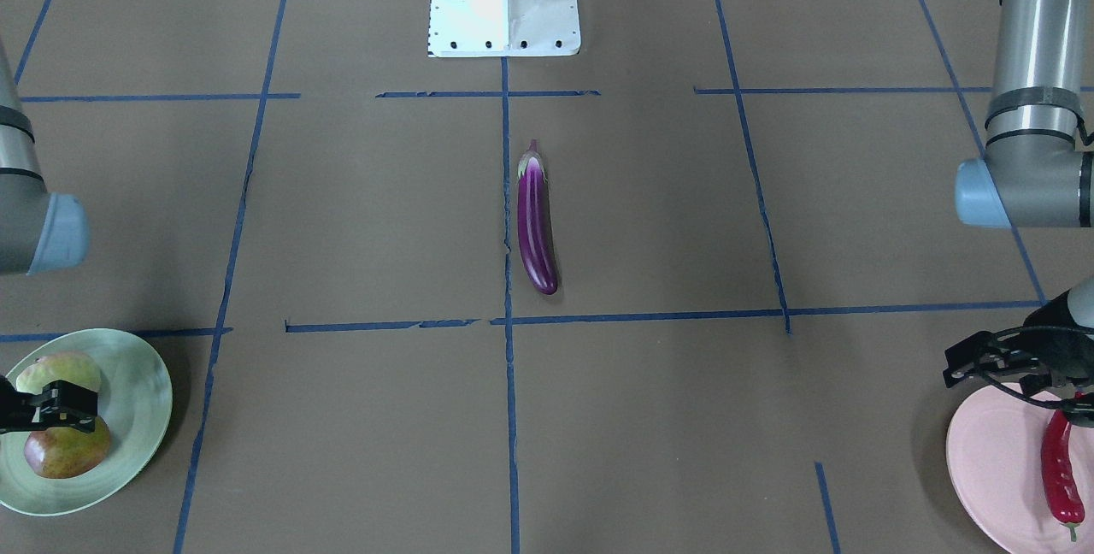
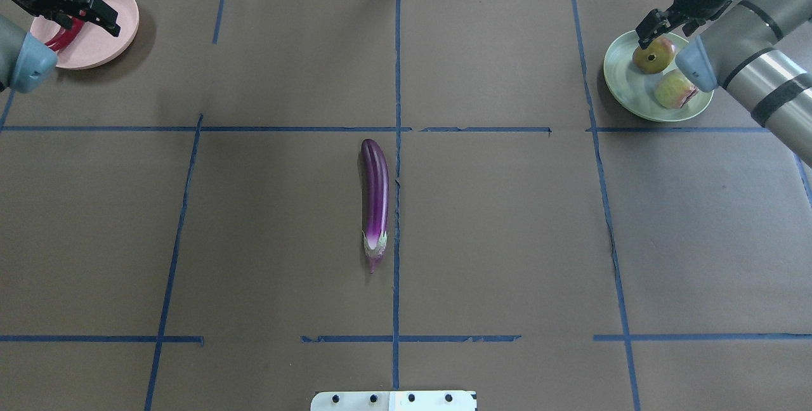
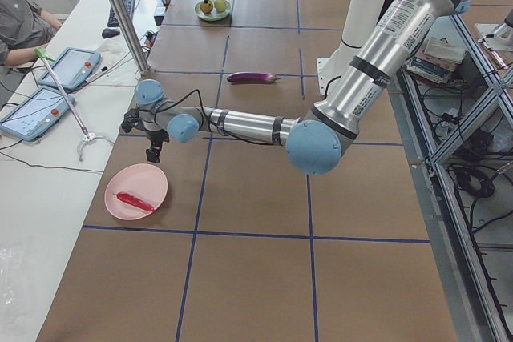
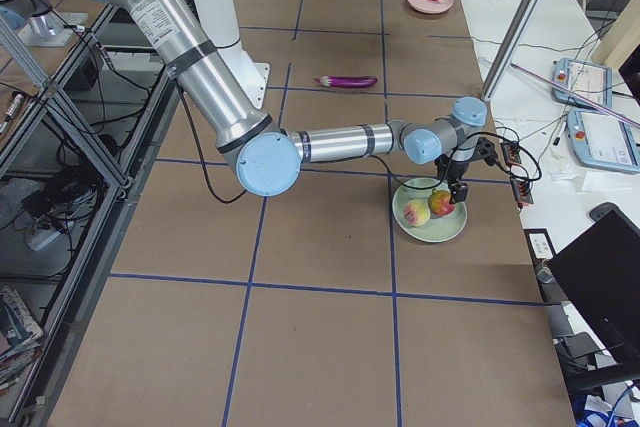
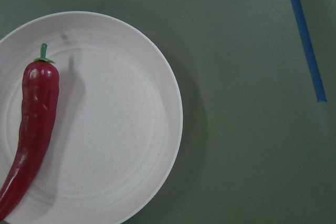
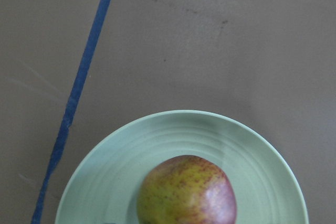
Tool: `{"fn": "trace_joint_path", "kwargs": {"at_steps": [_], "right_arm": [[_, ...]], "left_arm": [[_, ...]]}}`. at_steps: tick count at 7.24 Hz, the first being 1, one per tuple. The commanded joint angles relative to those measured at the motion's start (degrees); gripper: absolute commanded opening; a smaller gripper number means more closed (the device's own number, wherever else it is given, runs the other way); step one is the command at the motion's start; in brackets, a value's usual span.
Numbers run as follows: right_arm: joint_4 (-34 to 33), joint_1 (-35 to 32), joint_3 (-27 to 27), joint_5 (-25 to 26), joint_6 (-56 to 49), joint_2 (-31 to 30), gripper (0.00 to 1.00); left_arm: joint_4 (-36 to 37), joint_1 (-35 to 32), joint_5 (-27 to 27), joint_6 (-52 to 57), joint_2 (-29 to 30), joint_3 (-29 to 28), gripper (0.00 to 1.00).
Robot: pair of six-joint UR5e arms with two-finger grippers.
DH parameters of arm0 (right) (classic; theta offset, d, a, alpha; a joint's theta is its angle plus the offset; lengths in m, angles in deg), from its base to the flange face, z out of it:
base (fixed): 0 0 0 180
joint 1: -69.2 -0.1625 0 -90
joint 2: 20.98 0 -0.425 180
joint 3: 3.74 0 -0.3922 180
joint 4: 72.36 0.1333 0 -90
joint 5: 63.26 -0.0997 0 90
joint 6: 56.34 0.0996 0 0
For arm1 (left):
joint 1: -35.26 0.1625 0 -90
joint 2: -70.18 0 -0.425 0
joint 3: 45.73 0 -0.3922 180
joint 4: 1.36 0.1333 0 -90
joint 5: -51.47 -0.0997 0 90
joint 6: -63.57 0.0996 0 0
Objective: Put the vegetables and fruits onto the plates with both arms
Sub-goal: 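Release the pomegranate with the right gripper while the left gripper reaches for the eggplant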
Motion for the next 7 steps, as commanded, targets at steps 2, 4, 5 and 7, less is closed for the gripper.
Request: {"fn": "trace_joint_path", "kwargs": {"at_steps": [2, 4, 5, 7], "right_arm": [[-9.2, -8.5, -10.6, -5.6, -5.3, -6.4, 1.0], [-12.3, -10.6, -22.0, -5.6, -9.8, -20.9, 1.0], [-12.4, -12.4, -28.4, -5.7, -10.2, -28.9, 1.0], [-12.5, -15.0, -38.6, -5.7, -14.0, -41.7, 1.0]], "left_arm": [[0.1, 8.3, -0.3, -12.8, 0.8, 8.2, 1.0], [1.1, 15.2, -0.3, -18.9, 1.8, 13.5, 1.0], [1.2, 16.6, -0.4, -23.8, 3.3, 14.4, 1.0], [1.6, 20.9, -0.7, -30.4, 6.0, 14.7, 1.0]]}}
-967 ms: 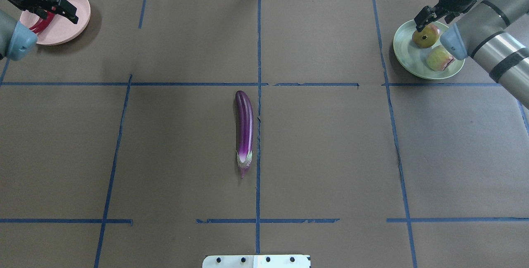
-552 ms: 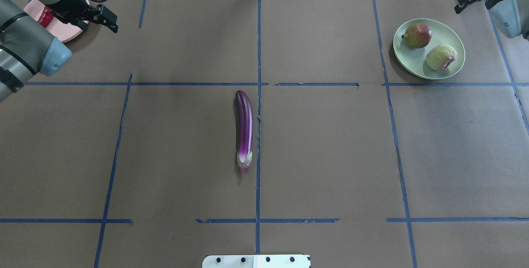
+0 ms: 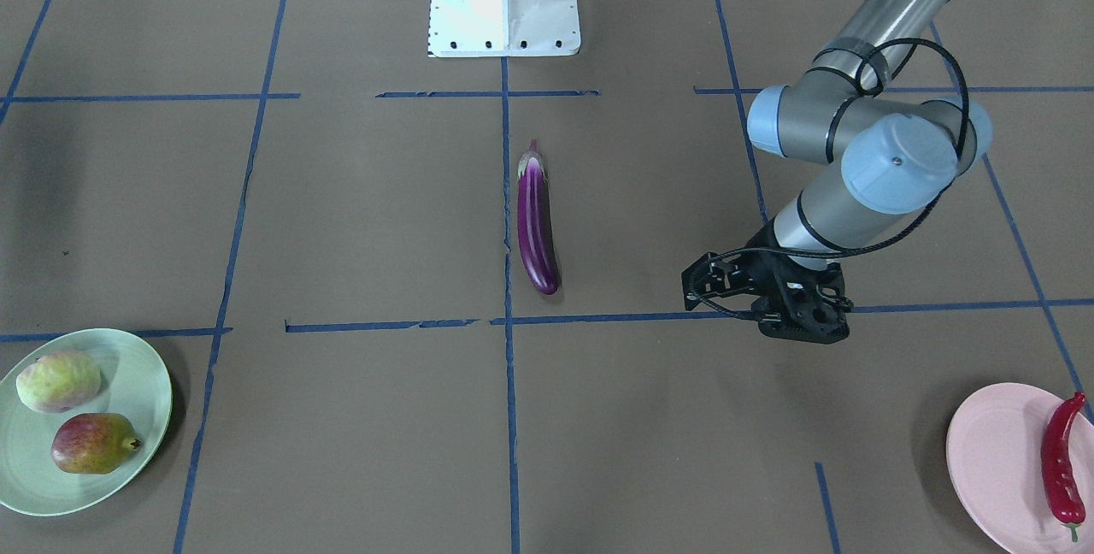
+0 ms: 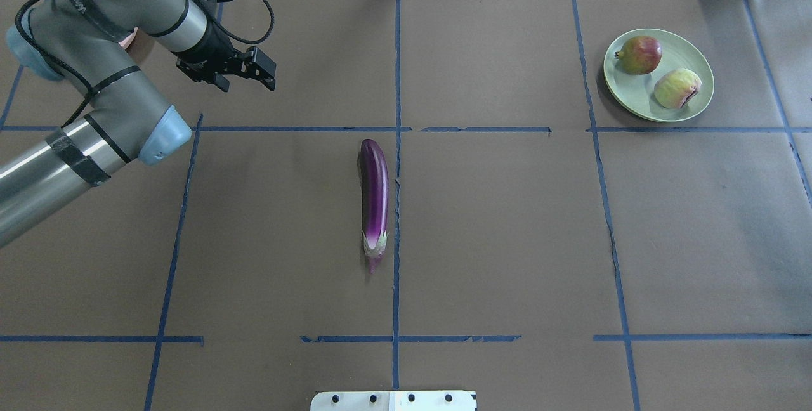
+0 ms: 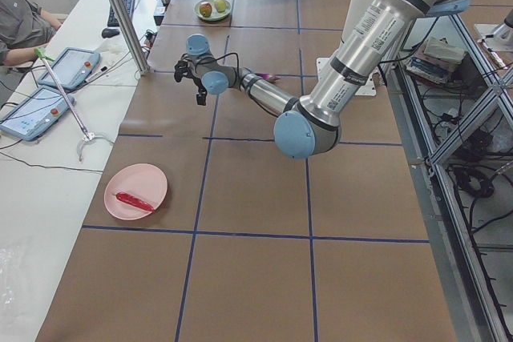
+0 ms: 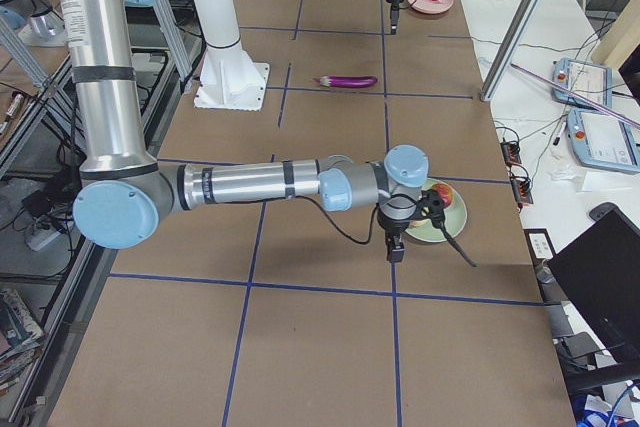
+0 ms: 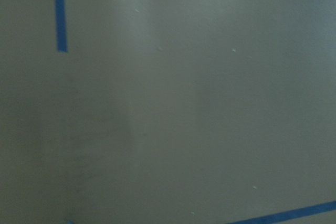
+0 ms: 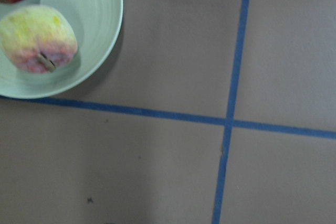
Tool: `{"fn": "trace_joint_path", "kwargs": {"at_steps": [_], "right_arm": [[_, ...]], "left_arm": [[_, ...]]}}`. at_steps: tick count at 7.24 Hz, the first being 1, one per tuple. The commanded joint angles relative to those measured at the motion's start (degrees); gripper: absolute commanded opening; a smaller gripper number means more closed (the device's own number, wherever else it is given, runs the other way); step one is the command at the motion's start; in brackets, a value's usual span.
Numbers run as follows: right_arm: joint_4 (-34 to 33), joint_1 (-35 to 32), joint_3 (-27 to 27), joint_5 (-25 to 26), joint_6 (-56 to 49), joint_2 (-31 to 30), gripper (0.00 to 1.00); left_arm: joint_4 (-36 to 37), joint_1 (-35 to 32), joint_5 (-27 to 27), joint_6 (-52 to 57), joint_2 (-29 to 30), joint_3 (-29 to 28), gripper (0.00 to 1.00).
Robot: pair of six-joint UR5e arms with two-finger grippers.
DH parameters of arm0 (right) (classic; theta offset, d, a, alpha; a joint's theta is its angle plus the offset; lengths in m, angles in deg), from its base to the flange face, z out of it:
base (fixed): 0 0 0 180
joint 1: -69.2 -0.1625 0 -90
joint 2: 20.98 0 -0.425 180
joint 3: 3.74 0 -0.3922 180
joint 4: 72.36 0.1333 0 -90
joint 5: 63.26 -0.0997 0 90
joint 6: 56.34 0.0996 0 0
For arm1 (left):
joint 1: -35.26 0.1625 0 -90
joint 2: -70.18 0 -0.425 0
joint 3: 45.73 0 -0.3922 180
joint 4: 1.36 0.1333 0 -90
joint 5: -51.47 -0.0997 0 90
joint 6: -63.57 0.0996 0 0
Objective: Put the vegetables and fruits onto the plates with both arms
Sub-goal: 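Release the pomegranate with the right gripper while the left gripper reaches for the eggplant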
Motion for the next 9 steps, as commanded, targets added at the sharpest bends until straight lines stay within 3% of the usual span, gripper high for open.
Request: {"fn": "trace_joint_path", "kwargs": {"at_steps": [1, 3, 4, 5, 7, 8, 9], "right_arm": [[-0.1, -2.8, -6.9, 0.1, -4.9, -10.7, 1.0], [0.0, -2.9, -6.7, 0.2, -5.2, -10.9, 1.0], [0.0, -2.9, -6.7, 0.1, -5.1, -10.9, 1.0], [0.0, -2.9, -6.8, 0.1, -5.1, -10.9, 1.0], [0.1, -2.9, -6.8, 0.1, -5.1, -10.9, 1.0], [0.1, -2.9, -6.8, 0.1, -5.1, -10.9, 1.0], [0.0, -2.9, -6.7, 0.1, -5.1, -10.6, 1.0]], "left_arm": [[4.2, 4.4, -1.1, -7.6, 5.0, 0.6, 1.0], [5.9, 15.9, -15.1, -12.5, 9.3, -0.1, 1.0], [8.3, 18.8, -19.1, -14.1, 10.1, 0.0, 1.0], [13.4, 20.1, -20.9, -14.2, 12.1, 0.0, 0.95], [14.9, 24.0, -24.3, -14.2, 12.2, -0.2, 0.85], [14.9, 24.0, -24.3, -14.2, 12.2, -0.3, 0.69], [15.0, 23.9, -24.3, -14.2, 12.2, -0.3, 0.42]]}}
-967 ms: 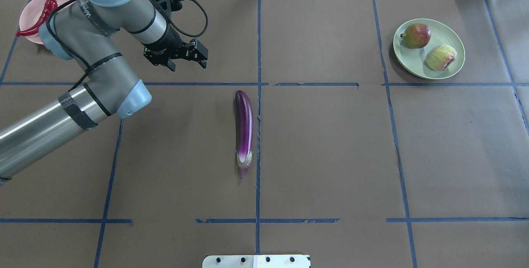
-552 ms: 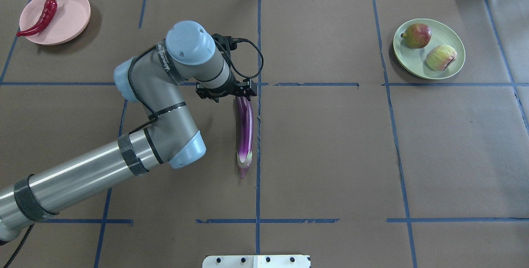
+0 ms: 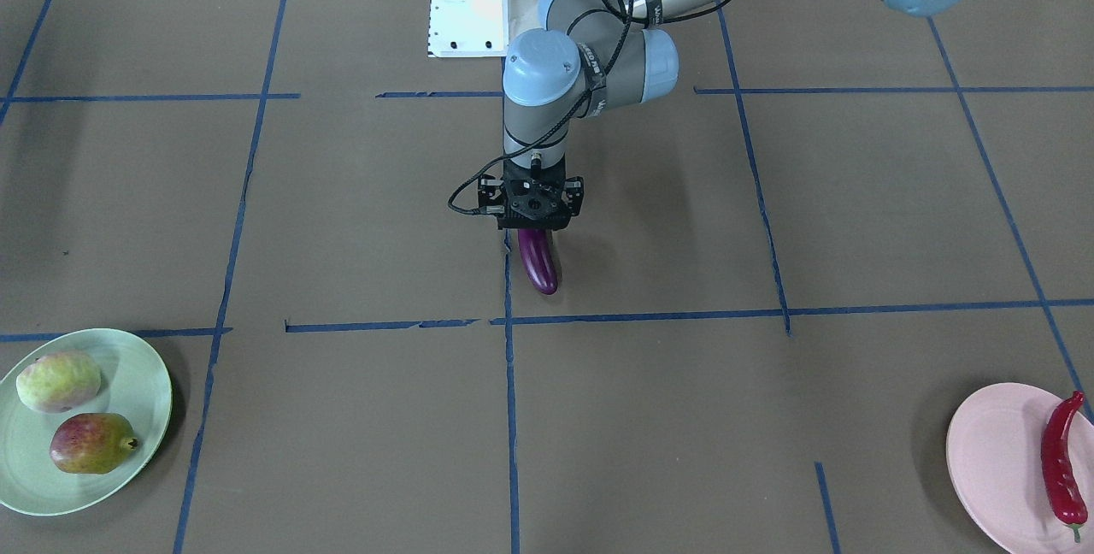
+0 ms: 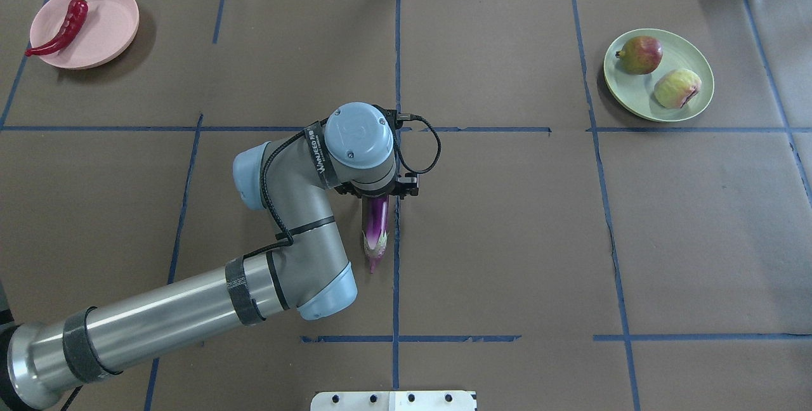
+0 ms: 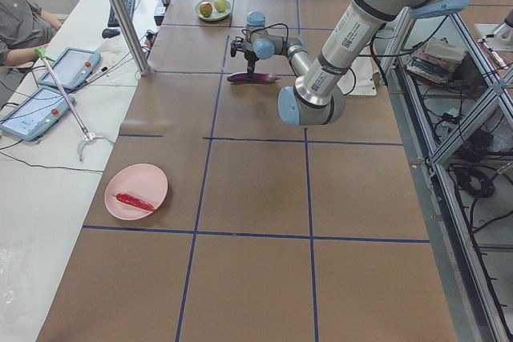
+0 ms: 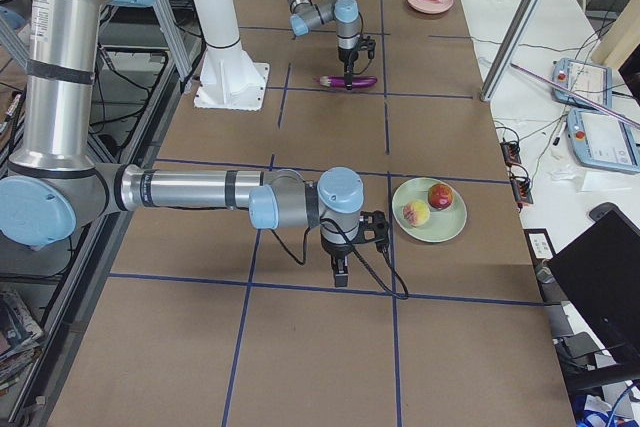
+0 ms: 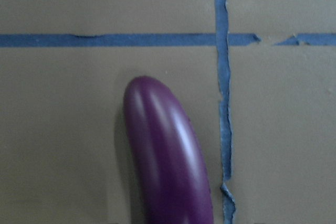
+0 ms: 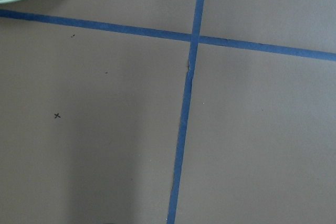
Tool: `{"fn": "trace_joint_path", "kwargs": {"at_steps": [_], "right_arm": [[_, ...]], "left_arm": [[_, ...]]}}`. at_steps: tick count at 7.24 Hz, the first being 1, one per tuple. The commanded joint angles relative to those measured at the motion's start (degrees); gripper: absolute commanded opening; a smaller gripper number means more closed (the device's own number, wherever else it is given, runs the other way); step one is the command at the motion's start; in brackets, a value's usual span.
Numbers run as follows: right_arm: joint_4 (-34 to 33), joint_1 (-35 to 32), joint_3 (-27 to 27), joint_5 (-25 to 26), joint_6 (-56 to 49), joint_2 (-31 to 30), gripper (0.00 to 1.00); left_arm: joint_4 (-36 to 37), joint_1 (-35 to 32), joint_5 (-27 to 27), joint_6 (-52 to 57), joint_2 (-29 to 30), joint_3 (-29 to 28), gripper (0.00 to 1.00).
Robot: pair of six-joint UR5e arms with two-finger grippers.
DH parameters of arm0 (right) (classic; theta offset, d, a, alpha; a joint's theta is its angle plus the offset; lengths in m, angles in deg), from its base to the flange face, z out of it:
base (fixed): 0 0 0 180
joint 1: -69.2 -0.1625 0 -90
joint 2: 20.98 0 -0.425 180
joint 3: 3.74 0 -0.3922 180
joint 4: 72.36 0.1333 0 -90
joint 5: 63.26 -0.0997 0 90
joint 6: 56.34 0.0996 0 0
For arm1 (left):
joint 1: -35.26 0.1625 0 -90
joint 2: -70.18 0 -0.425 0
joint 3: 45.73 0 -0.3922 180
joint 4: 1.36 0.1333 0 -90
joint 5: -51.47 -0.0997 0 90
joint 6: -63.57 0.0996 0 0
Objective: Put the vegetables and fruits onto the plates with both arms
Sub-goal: 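Release the pomegranate with the right gripper while the left gripper reaches for the eggplant, then grasp the eggplant with the left gripper and lift it toward the pink plate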
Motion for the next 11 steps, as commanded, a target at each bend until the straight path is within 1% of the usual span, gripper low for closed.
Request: {"fn": "trace_joint_path", "kwargs": {"at_steps": [1, 2, 3, 4, 5, 6, 8, 9, 10, 11], "right_arm": [[-0.1, 0.0, 0.2, 0.0, 0.0, 0.3, 1.0], [-0.1, 0.0, 0.2, -0.1, 0.0, 0.3, 1.0], [0.1, 0.0, 0.2, -0.1, 0.0, 0.3, 1.0], [0.3, 0.0, 0.3, -0.1, 0.0, 0.3, 1.0], [0.3, 0.0, 0.3, -0.2, 0.0, 0.2, 1.0], [0.4, 0.0, 0.3, -0.3, 0.0, 0.1, 1.0], [0.5, 0.1, 0.3, -0.3, 0.1, 0.0, 1.0], [0.5, 0.1, 0.0, -0.3, 0.2, 0.0, 1.0], [0.5, 0.1, 0.0, -0.3, 0.2, 0.1, 1.0], [0.5, 0.1, 0.0, -0.3, 0.2, 0.1, 1.0]], "left_arm": [[0.2, 0.1, -0.2, 0.2, -0.1, 0.3, 0.06], [0.2, -2.4, 0.3, 0.5, -0.1, 0.7, 0.0], [0.1, -6.8, 4.4, 0.6, -1.4, 0.8, 0.0], [-0.2, -13.7, 11.0, 2.3, -3.1, 0.9, 0.0], [-0.2, -20.7, 17.0, 11.8, -7.1, 0.8, 0.0], [-0.1, -27.3, 18.7, 21.0, -9.0, -0.3, 0.0], [-0.7, -37.6, 19.0, 41.1, -9.1, -12.1, 0.0], [-2.1, -41.3, 18.7, 52.7, -9.0, -17.2, 0.0], [-5.9, -43.6, 18.6, 56.9, -8.7, -23.2, 0.0], [-15.2, -44.0, 15.6, 56.9, -8.6, -30.2, 0.0]]}}
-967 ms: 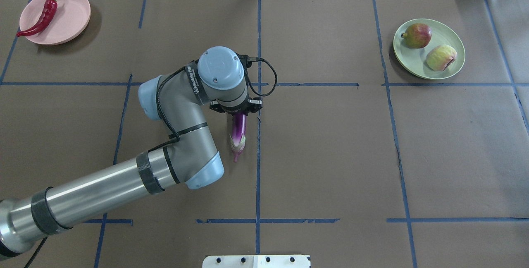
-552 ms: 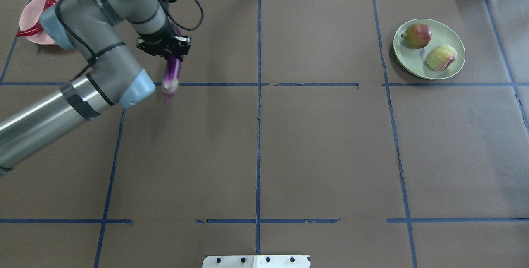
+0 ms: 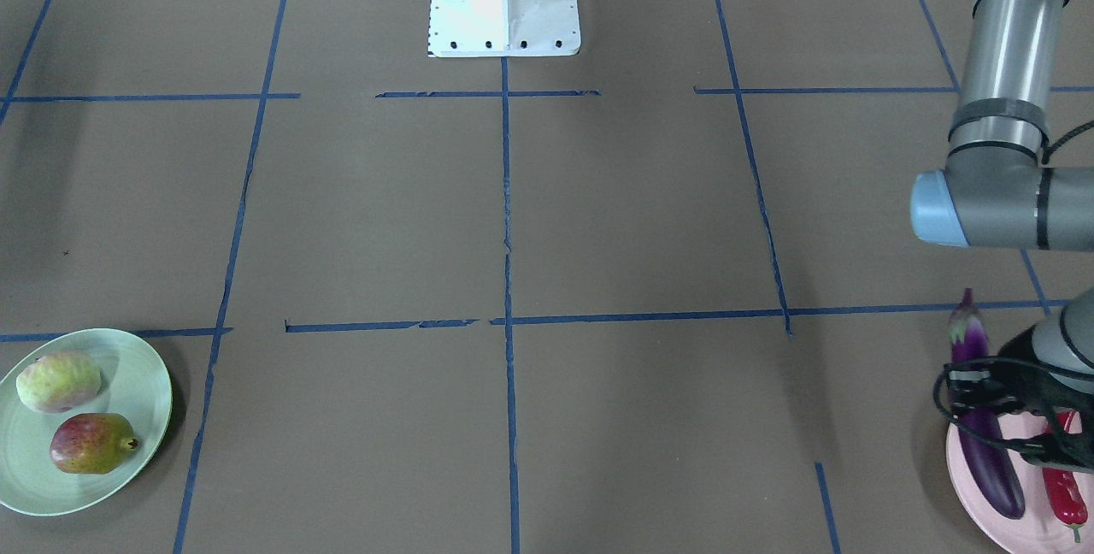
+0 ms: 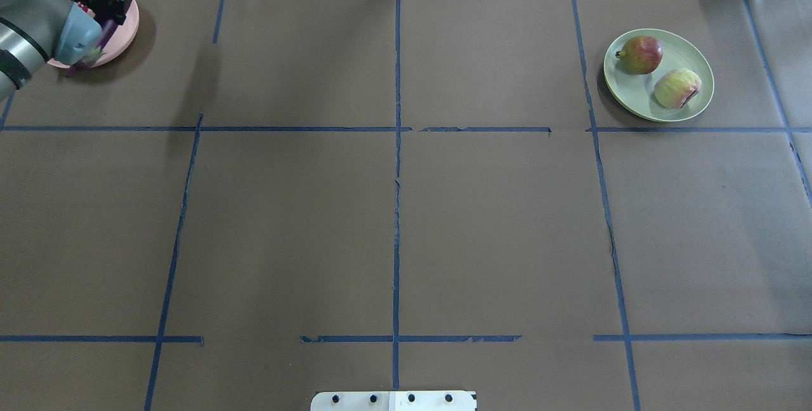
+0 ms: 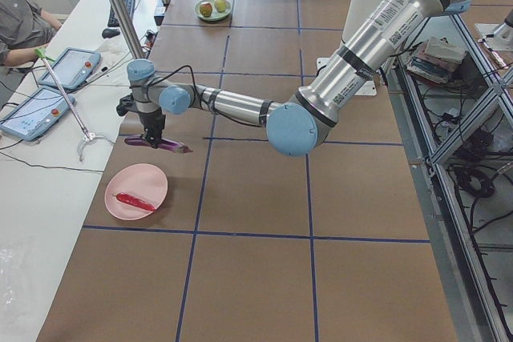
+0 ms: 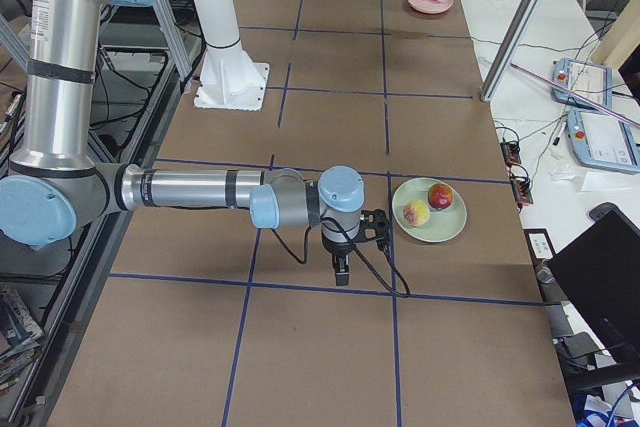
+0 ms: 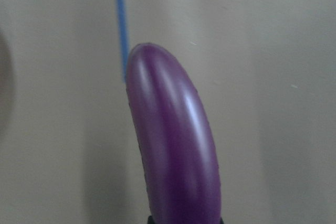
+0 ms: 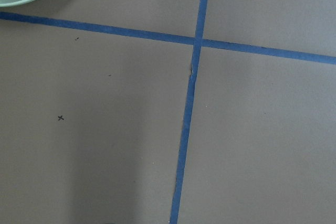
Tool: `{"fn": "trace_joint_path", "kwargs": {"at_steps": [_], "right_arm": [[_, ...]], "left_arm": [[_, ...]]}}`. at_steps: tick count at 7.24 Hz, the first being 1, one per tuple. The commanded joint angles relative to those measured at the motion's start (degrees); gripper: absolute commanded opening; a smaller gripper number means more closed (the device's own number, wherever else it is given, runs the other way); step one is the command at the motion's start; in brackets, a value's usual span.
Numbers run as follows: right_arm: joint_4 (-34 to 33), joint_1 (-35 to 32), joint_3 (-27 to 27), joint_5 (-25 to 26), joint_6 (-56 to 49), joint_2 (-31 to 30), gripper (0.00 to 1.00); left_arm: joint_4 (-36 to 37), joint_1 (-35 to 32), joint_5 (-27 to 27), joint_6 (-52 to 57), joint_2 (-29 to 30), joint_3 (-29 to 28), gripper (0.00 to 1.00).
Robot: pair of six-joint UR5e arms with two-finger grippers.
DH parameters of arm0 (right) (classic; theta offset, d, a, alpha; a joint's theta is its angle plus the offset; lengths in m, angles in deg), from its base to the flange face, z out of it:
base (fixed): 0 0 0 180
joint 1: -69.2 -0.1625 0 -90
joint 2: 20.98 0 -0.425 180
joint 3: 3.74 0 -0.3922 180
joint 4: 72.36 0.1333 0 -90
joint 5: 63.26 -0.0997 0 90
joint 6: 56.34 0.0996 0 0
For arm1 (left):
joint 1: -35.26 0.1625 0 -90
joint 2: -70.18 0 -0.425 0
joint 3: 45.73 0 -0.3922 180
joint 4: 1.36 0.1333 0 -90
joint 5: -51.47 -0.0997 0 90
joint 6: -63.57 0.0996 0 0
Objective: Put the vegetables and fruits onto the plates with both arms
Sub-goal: 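Lower the eggplant onto the pink plate and open the left gripper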
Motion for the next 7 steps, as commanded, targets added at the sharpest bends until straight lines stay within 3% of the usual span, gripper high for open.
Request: {"fn": "trace_joint_path", "kwargs": {"at_steps": [1, 2, 3, 4, 5, 6, 7], "right_arm": [[0.1, 0.0, -0.1, 0.0, 0.0, 0.0, 1.0], [0.0, 0.0, -0.3, -0.1, 0.0, 0.0, 1.0], [0.0, 0.0, -0.3, 0.0, 0.0, 0.0, 1.0], [0.0, 0.0, -0.3, 0.0, 0.1, 0.0, 1.0], [0.0, 0.0, -0.3, 0.0, 0.0, 0.0, 1.0], [0.0, 0.0, -0.1, 0.0, 0.0, 0.0, 1.0], [0.0, 0.0, 0.0, 0.0, 0.2, 0.1, 1.0]], "left_arm": [[-14.3, -1.1, -7.6, 3.3, 2.4, -15.2, 0.01], [-14.8, 0.2, -8.4, 3.3, 4.5, -18.1, 0.16], [-16.0, 0.3, -8.4, 3.4, 4.4, -18.0, 0.99], [-17.0, 0.3, -8.0, 3.5, 4.1, -18.0, 1.0], [-16.5, -0.5, -3.9, 3.5, 4.1, -17.3, 1.0], [-15.9, -3.9, 6.4, 4.0, 3.8, -17.2, 1.0], [-15.7, -6.7, 11.6, 6.5, 1.3, -15.2, 1.0]]}}
